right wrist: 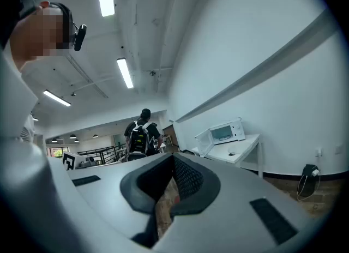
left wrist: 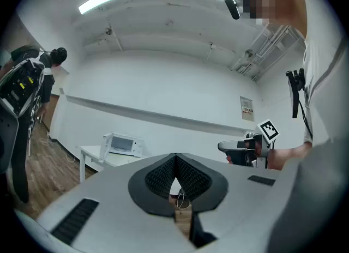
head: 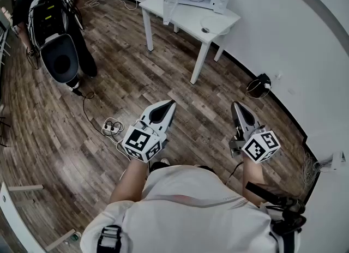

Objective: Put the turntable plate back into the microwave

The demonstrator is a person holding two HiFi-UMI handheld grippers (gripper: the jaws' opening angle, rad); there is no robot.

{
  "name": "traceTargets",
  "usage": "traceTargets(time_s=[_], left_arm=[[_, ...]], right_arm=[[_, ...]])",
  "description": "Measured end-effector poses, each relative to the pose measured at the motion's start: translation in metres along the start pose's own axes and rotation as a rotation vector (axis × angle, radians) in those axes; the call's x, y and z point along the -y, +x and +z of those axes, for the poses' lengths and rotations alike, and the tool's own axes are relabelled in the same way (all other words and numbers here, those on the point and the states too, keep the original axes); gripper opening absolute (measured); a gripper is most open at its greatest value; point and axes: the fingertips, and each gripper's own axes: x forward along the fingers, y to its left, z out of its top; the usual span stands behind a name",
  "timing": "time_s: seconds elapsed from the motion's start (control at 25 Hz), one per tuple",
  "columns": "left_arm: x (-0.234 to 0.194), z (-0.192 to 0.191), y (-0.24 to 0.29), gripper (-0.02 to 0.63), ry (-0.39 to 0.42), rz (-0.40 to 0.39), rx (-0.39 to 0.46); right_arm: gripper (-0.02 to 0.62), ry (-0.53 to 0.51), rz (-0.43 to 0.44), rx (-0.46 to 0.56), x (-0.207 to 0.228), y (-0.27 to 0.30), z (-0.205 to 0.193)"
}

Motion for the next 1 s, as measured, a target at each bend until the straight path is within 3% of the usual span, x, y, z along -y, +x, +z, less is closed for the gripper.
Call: traceTargets(time_s=[0.44, 0.84, 1.0], left_arm=[[-0.056, -0.012, -0.020, 0.011, -0.058, -0.049, -0.001], [-0.093, -0.017, 0.001, 0.011, -0.054, -0.034, -0.022], [-0.109, -0.011, 0.034, 0.011, -0.039, -0.029, -0.037]], right_arm=[[0.003, -0.065, -0.030, -0.064, -0.036, 0.051, -0.022], [0.003, -0.054, 0.002, -0.080, -0.014, 0.102, -0.028], [0.003, -0.033, 0.009, -0.059, 0.014, 0.126, -0.018]])
